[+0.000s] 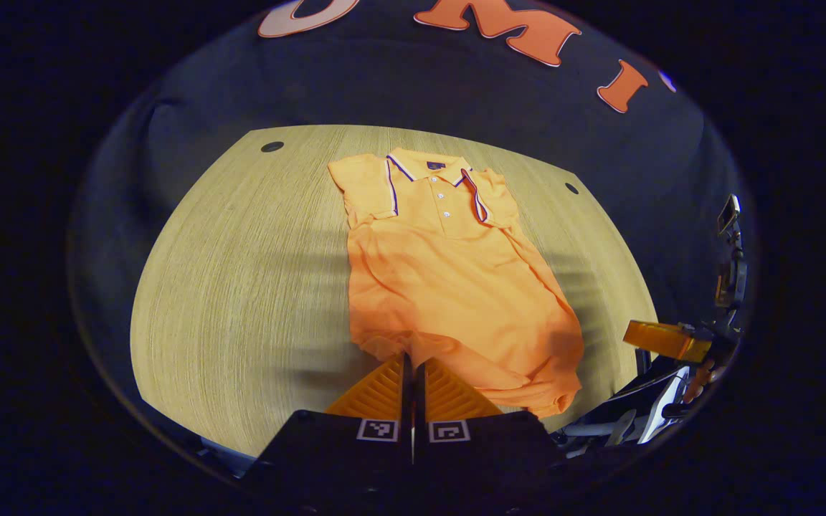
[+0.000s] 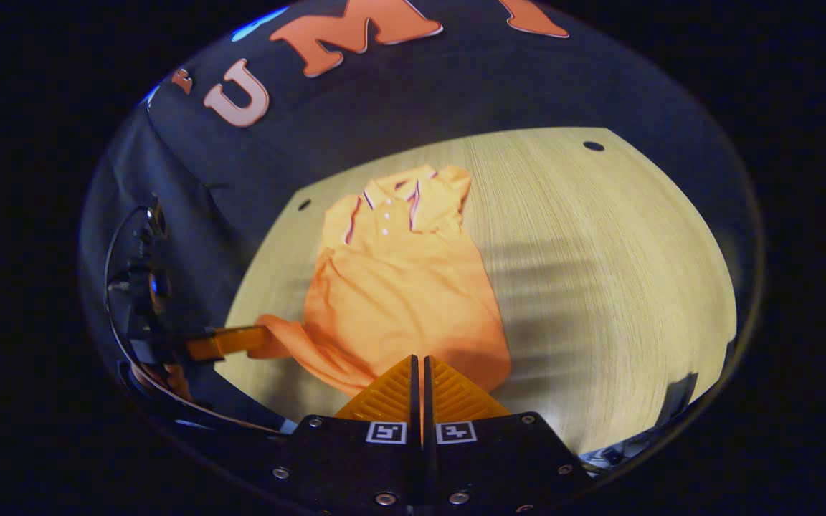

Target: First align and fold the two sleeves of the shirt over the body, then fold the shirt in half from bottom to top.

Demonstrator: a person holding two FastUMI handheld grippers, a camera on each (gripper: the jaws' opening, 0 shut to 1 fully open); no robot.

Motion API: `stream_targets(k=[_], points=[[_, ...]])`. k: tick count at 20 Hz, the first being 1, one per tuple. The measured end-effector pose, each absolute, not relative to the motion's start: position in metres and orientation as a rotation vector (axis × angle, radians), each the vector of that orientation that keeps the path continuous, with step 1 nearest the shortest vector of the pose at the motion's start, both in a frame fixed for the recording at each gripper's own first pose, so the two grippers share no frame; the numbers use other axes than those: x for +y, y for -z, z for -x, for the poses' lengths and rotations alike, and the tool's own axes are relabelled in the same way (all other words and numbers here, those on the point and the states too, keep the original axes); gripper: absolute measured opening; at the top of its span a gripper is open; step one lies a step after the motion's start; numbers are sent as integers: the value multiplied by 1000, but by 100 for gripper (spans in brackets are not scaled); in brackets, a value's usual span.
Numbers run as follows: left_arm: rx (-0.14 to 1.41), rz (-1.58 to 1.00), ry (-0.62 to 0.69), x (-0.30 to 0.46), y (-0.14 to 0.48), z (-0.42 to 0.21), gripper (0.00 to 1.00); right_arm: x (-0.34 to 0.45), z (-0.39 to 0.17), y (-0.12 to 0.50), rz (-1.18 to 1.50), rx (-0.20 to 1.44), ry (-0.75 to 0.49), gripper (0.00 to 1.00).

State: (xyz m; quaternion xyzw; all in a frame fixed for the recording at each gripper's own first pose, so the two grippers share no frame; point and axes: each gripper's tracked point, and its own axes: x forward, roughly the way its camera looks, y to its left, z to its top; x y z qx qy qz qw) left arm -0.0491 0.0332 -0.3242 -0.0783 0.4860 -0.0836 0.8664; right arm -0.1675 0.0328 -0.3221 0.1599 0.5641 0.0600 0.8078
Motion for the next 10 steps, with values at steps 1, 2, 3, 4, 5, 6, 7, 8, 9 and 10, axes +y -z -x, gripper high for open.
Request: stream_targets(k=[1,2,3,4,5,6,7,8,9,10], points=[[1027,154,174,35,329,51,1,30,188,334,-321,1257,-88,1],[1033,154,174,35,331,51,1,36,199,342,-346,1288,-90,8],[1039,158,174,34,333,52,1,46,212,342,-362,1317,-107,18],[1044,157,175,34,334,54,1,55,221,346,-355,1332,-128,43],[1047,150,175,36,335,54,1,58,226,354,-315,1342,-145,51],[1049,143,177,36,335,55,1,56,229,361,-259,1346,-147,61],[1051,139,177,36,337,55,1,54,227,368,-209,1345,-136,65],[1056,139,178,37,338,58,1,50,224,374,-173,1337,-117,72],[1059,136,177,38,339,60,1,52,221,378,-162,1329,-118,73],[1062,136,176,38,339,60,1,58,225,382,-167,1350,-129,73]])
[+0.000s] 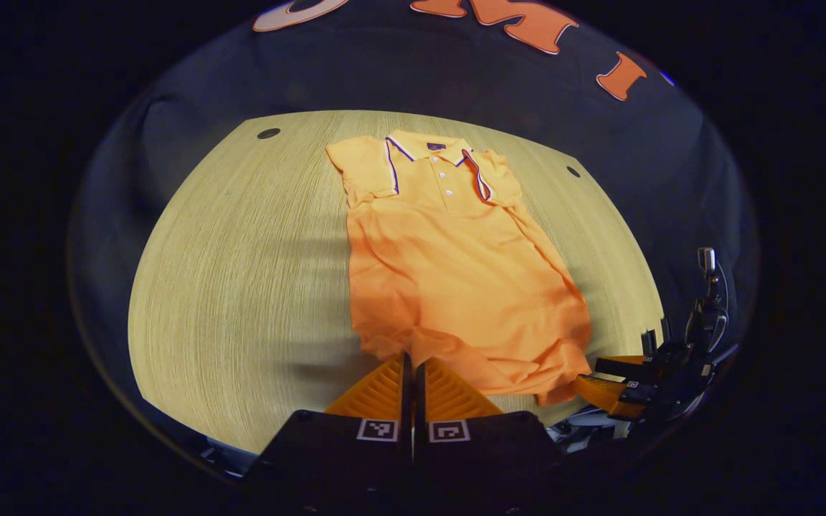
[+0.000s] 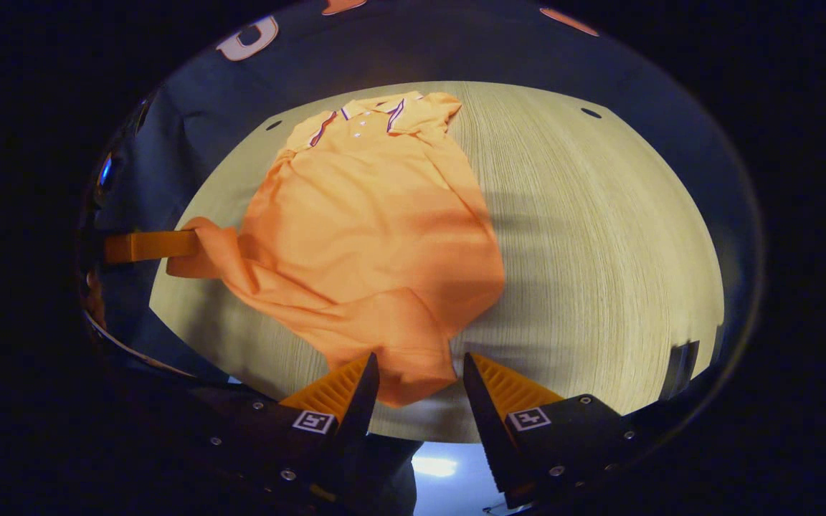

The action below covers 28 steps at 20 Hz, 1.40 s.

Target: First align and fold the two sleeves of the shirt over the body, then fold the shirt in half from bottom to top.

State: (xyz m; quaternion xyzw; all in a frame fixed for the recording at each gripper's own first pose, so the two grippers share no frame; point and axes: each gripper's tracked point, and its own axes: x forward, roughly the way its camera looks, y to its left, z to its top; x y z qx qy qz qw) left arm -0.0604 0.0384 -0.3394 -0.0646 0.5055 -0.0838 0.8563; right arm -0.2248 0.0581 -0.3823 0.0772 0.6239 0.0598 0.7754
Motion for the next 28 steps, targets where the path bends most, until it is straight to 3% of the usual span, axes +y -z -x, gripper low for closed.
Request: stream_targets(k=[3,4,6,7,8,18,28], points=[[1069,132,171,42,342,63,1,54,221,393,-42,1349,-121,71],[1071,134,170,44,342,63,1,51,214,394,-31,1316,-87,42],[1071,139,166,46,342,64,1,87,224,390,-241,1347,-150,11],[1070,142,165,47,341,64,1,81,213,388,-293,1315,-102,11],[1070,146,166,49,340,64,1,73,210,386,-331,1289,-65,1],[1033,165,183,49,326,46,1,70,151,331,-384,1146,-83,0],[910,171,227,52,277,-47,1,42,40,289,-337,992,-70,1]])
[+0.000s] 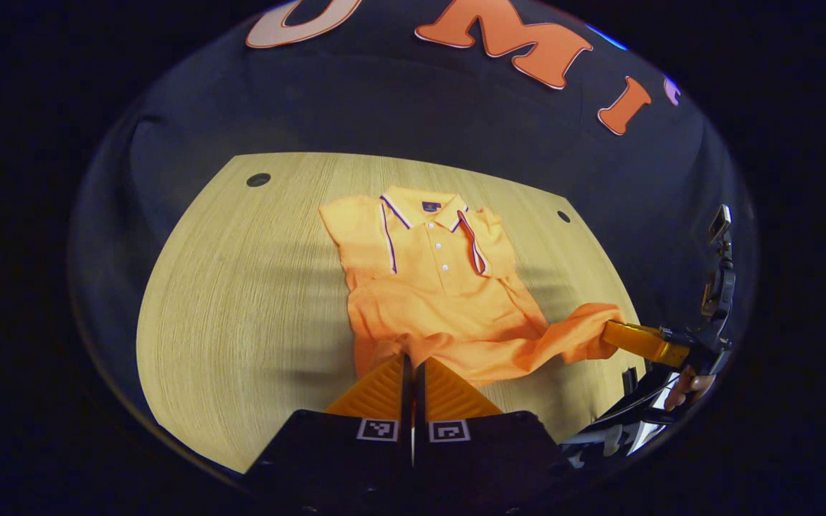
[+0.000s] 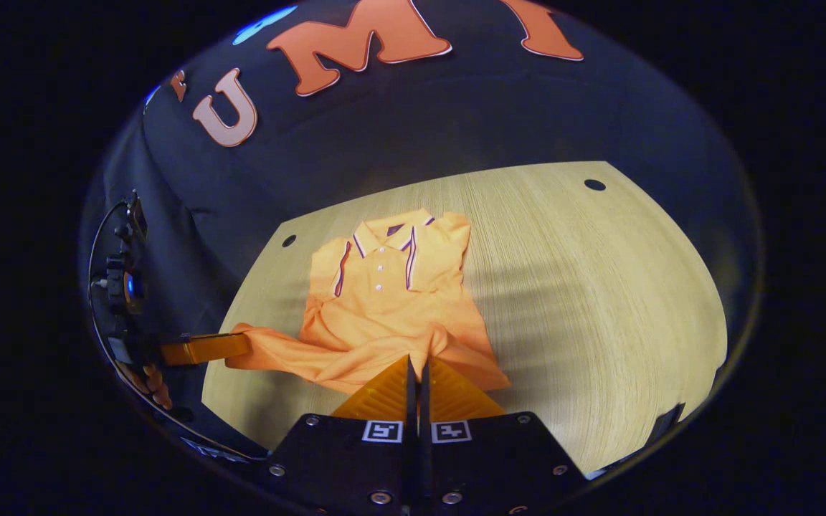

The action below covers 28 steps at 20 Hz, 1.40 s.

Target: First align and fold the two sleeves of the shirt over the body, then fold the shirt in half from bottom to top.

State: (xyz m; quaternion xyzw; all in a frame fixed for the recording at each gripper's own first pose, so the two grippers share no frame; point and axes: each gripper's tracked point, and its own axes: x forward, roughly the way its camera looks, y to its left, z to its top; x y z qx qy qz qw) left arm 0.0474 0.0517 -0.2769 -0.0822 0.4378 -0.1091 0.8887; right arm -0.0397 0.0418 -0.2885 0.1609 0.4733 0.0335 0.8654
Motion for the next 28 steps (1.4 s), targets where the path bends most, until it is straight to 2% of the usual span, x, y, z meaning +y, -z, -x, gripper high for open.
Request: stream_targets(k=[10,17,22,23,25,26,27,28], points=[[842,166,237,66,255,-173,1,37,-79,286,-219,952,-83,1],[899,249,246,83,292,-281,1,28,-168,332,-196,997,-14,1],[918,235,214,91,326,-327,2,14,-208,368,-172,1028,74,1],[914,216,185,95,334,-336,5,19,-211,376,-198,1037,72,2],[896,229,145,103,329,-336,52,21,-214,381,-230,1042,86,14],[890,238,135,104,332,-336,75,19,-216,378,-235,1032,92,39],[876,238,119,108,328,-333,98,15,-220,371,-221,998,111,50],[851,231,101,113,321,-332,96,11,-225,362,-205,960,115,59]])
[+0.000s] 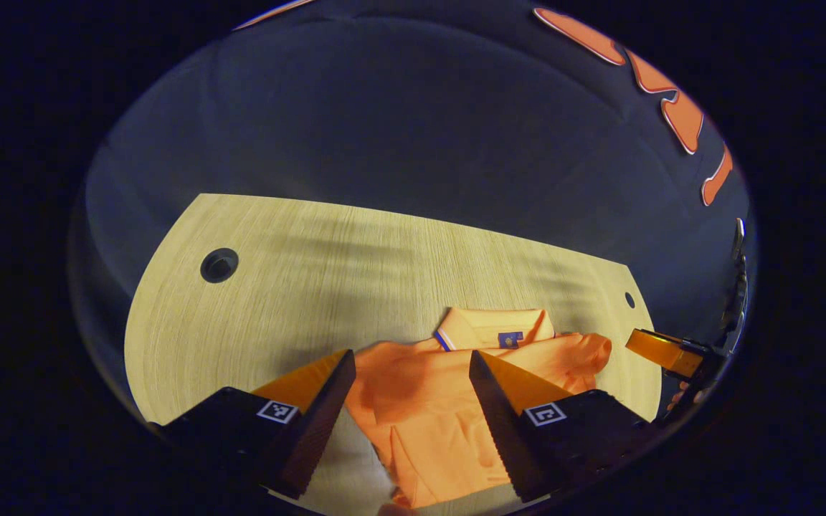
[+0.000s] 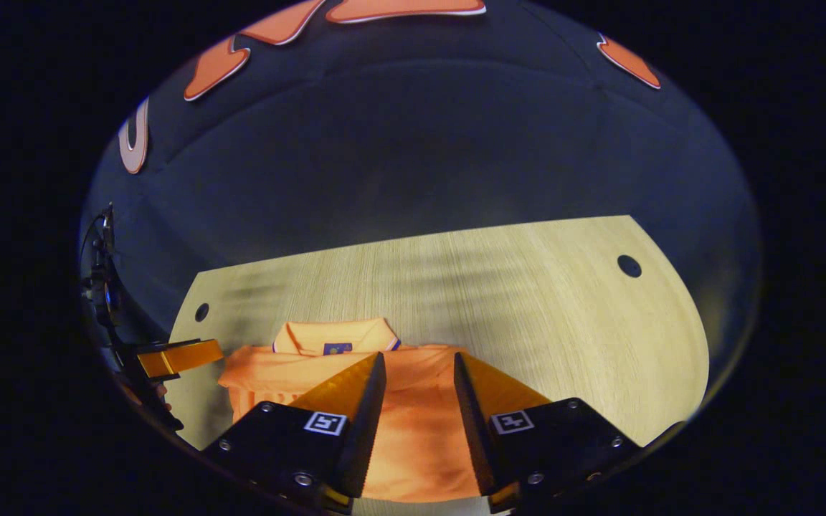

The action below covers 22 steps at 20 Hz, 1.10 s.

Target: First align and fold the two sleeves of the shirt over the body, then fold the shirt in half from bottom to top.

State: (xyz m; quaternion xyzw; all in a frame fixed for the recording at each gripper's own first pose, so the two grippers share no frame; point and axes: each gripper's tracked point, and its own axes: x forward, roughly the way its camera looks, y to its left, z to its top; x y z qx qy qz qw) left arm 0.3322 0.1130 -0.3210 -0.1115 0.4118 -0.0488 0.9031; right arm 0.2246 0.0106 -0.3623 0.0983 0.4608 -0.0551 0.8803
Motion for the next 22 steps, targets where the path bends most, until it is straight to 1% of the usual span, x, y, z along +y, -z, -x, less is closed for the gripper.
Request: stream_targets(k=[1,2,3,4,5,6,7,9,12,15,22], points=[[825,226,86,117,312,-328,99,9,-227,350,-197,920,111,68],[796,224,81,117,302,-323,99,9,-227,337,-191,890,106,67],[767,217,75,118,290,-317,99,9,-224,325,-184,865,99,68],[725,195,65,122,271,-308,99,9,-220,307,-175,829,87,73],[693,176,52,124,256,-300,99,10,-216,293,-166,803,75,73],[661,167,50,122,240,-290,99,10,-210,279,-153,767,66,82],[635,161,44,119,225,-278,98,10,-204,266,-137,739,52,86],[584,154,28,114,201,-255,98,11,-190,241,-104,689,29,88],[471,136,21,104,155,-208,99,12,-166,198,-90,595,5,87],[379,84,1,89,131,-174,98,9,-139,166,-69,515,-2,87],[245,110,-10,58,88,-93,98,13,-71,131,-50,424,-38,87]])
